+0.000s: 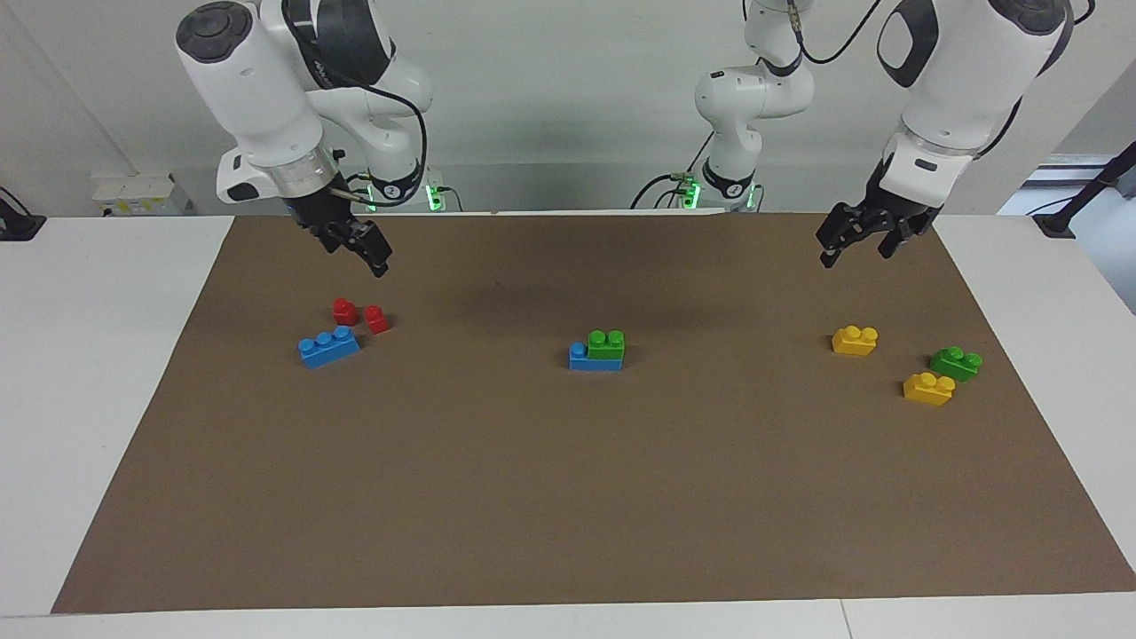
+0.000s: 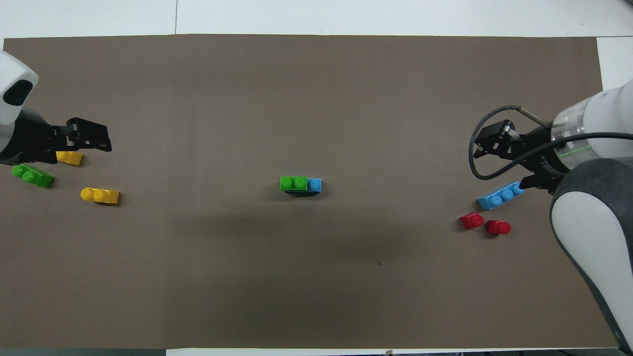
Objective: Remove green block with left arm and hold with right
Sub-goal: 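Move the left gripper and the right gripper toward the joined bricks, then grasp the green brick with the left gripper while the right gripper grasps blue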
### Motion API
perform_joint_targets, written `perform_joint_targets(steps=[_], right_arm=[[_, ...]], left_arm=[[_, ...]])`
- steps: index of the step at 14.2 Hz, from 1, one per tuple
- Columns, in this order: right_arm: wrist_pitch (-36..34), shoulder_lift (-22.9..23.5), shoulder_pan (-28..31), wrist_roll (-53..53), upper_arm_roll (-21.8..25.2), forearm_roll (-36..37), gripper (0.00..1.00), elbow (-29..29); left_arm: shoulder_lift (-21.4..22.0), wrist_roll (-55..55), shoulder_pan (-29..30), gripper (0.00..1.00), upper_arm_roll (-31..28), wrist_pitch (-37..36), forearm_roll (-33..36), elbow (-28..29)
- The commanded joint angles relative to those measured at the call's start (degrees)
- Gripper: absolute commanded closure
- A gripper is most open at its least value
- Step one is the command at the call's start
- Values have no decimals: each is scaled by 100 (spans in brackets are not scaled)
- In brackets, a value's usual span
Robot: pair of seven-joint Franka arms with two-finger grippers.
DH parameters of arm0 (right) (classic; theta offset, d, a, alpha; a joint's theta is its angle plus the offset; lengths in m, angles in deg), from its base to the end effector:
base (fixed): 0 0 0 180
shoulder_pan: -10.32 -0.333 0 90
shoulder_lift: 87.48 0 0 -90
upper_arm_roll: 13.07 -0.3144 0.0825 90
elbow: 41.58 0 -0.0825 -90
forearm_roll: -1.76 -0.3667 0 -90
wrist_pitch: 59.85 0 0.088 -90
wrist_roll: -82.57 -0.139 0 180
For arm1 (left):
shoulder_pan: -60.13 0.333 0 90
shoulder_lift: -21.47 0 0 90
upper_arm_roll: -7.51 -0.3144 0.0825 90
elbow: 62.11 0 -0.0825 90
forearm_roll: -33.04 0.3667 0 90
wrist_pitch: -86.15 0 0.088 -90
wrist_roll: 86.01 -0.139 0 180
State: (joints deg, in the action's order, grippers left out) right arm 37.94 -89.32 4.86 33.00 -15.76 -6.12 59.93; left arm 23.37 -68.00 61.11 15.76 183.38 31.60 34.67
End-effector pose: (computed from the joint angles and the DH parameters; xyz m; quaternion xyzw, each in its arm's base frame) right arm 0.5235 0.0927 0.5289 -0.9294 0.3626 0.0468 0.0509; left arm 0.5333 -0.0723 0.5655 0.9952 0.0949 0.0176 0.0143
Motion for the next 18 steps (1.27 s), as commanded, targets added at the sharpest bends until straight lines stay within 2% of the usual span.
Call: perform_joint_targets(steps=[1,5,8,10,16,18], right_arm=[[284,209,-191,-1403,5,-537,0,71],[556,543,-437,-3074,-4,-1311,0,123],[1091,684,-797,-3428,-4,-1593,0,430],[1600,841,-1008,-3604,-4,-1952,0,598],[2893,1045,-1457,-4070,-4,-2630,0,1151],[3227,1036,-1580,-4079,-4,-2753,0,1327]], left_arm=[[389,1165,-308,0,-35,358,-85,613],[504,3143,-852,0,-26,761,-85,973],[504,4724,-1283,0,-26,893,-85,1131],[504,5901,-1599,0,-26,1235,-85,1351],[-128,8917,-2487,0,-35,1956,-76,1370],[-339,9377,-2672,0,-43,2124,-67,1370]])
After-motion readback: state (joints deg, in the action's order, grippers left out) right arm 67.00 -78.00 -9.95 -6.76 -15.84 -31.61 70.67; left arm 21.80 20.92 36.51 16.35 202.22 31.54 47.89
